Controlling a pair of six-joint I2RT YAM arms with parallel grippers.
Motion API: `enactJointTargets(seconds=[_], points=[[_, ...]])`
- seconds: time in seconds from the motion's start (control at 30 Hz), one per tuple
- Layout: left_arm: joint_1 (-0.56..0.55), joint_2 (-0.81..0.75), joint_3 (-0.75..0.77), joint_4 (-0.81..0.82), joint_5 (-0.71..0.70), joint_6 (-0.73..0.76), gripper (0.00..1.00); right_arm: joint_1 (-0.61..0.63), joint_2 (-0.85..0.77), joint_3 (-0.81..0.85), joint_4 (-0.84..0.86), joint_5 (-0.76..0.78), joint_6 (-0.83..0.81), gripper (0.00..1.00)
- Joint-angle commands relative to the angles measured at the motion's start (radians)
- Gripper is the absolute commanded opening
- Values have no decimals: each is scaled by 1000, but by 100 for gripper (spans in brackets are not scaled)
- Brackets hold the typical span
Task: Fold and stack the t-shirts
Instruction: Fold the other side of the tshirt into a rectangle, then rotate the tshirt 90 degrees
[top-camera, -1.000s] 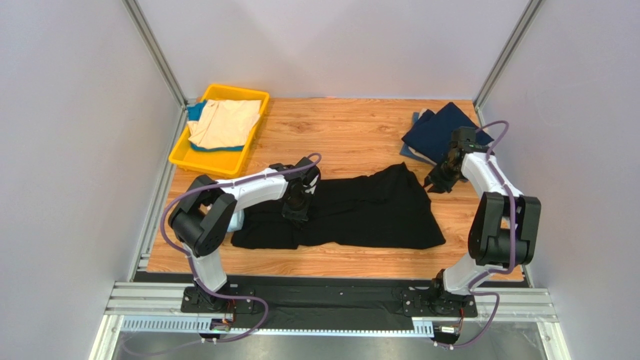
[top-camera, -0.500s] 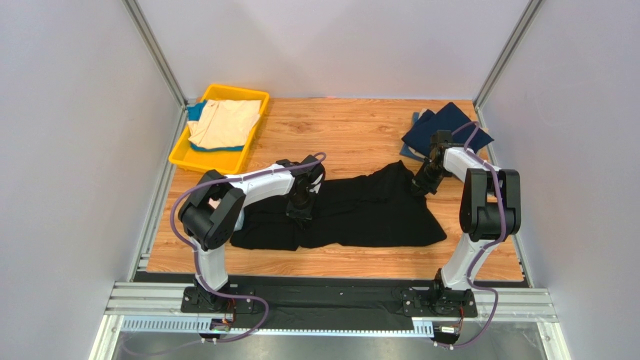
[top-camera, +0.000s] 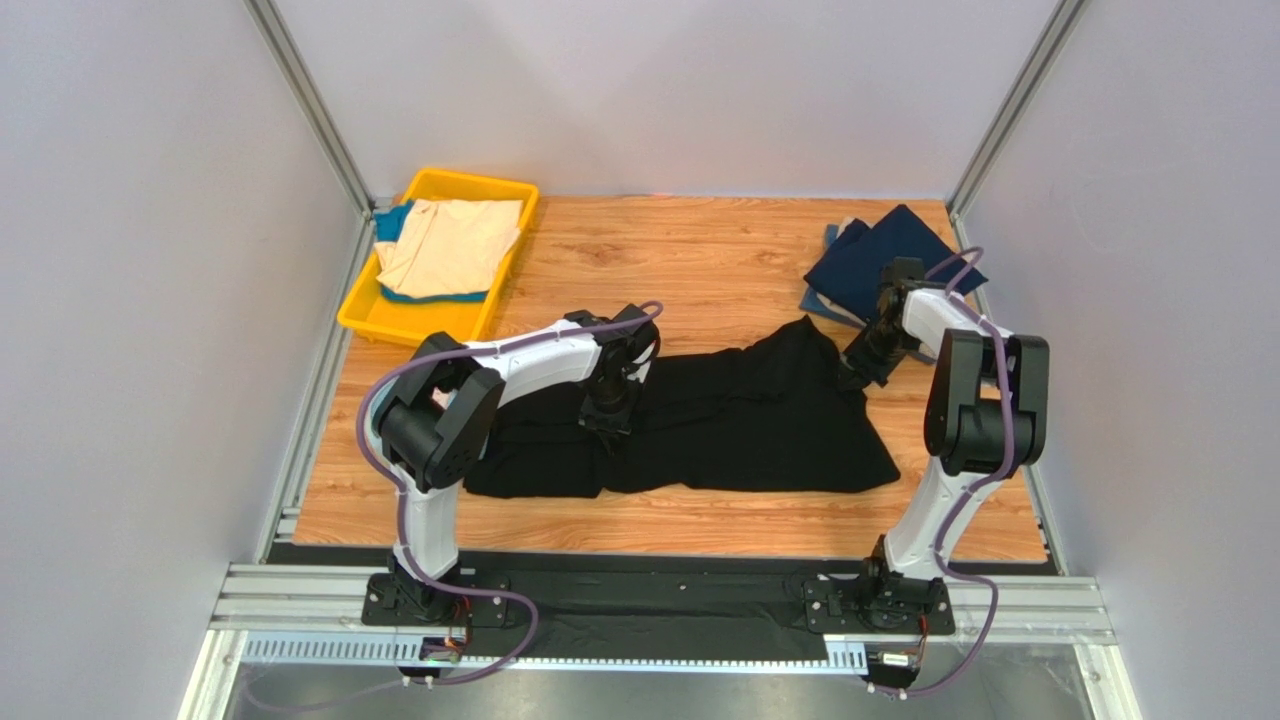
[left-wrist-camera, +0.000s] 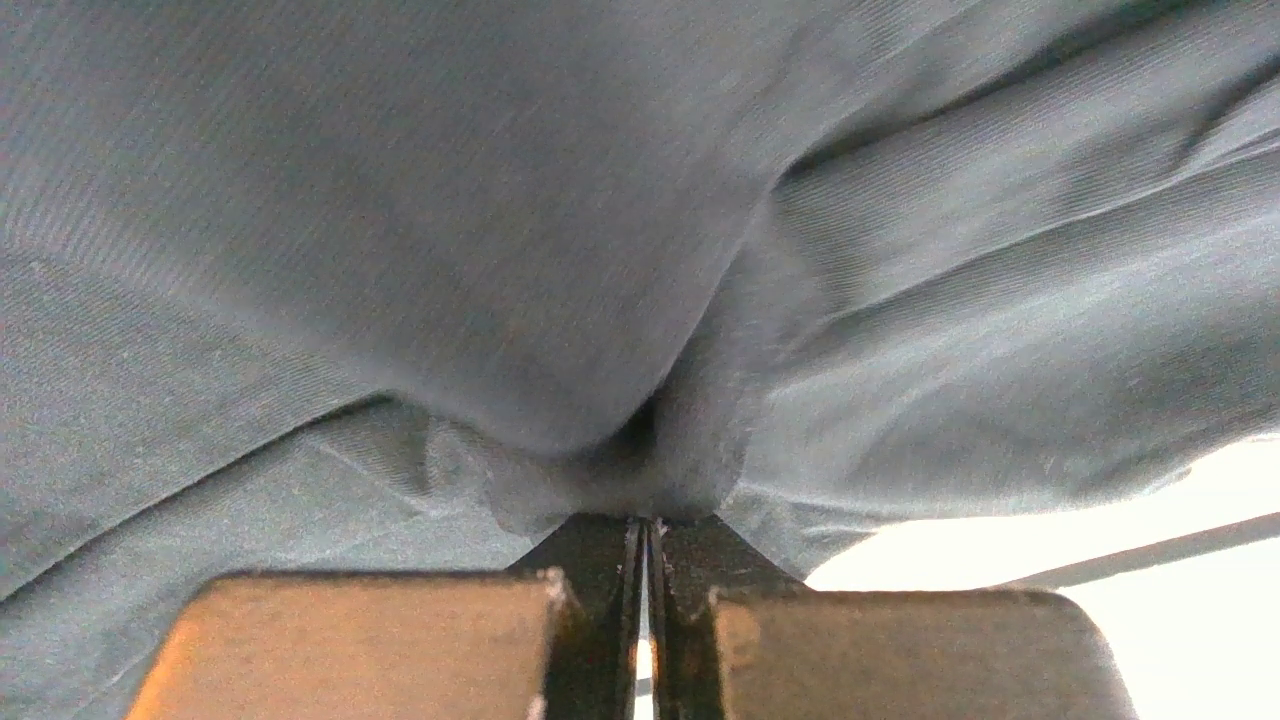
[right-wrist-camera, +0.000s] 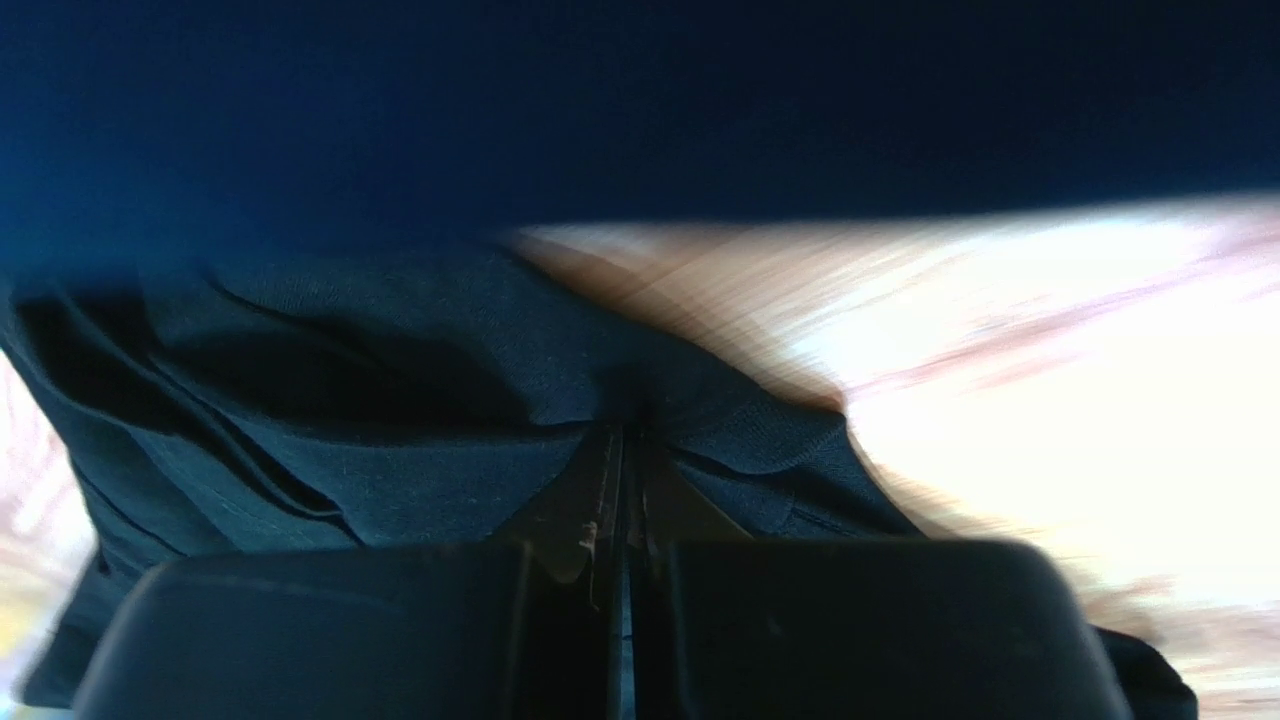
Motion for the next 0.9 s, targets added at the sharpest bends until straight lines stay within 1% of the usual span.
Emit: enactJointTargets(seconds=[0.0,0.03,0.07,0.17,0.33,0.4,0.43,0.47,0.57,0.63,0.67,0.7,0.87], points=[[1,74,23,87,-82,35,0,-105,14,-30,-5,98,-13,0],[4,78,29,86,-80,40,0,-117,11,-34,-5,98,-15,0],[4,79,35,83,-76,40,0,-129,0,-38,0,60,-13,0],[4,99,75,66,-66,49,0,-129,-23,-40,1,60,-7,0],[4,154,185,23,-56,69,0,-134,-52,-38,-2,60,-10,0],[4,180,236,8,-36,81,0,-138,-54,-24,0,28,-19,0],[4,188,251,5,-28,86,2,-138,-55,-21,-2,14,-24,0],[4,196,267,-4,-13,90,8,-140,-66,-18,0,-3,-25,0],[-2,216,328,-23,6,98,14,-142,-118,-14,6,-57,-33,12],[-8,220,345,-29,27,107,15,-140,-182,-9,5,-91,-35,14],[-14,220,354,-34,33,110,18,-142,-204,-4,-2,-97,-38,17],[-16,216,357,-34,41,115,19,-142,-227,3,-9,-103,-36,18],[-20,177,356,-49,56,126,20,-140,-362,86,-106,-103,-45,22]])
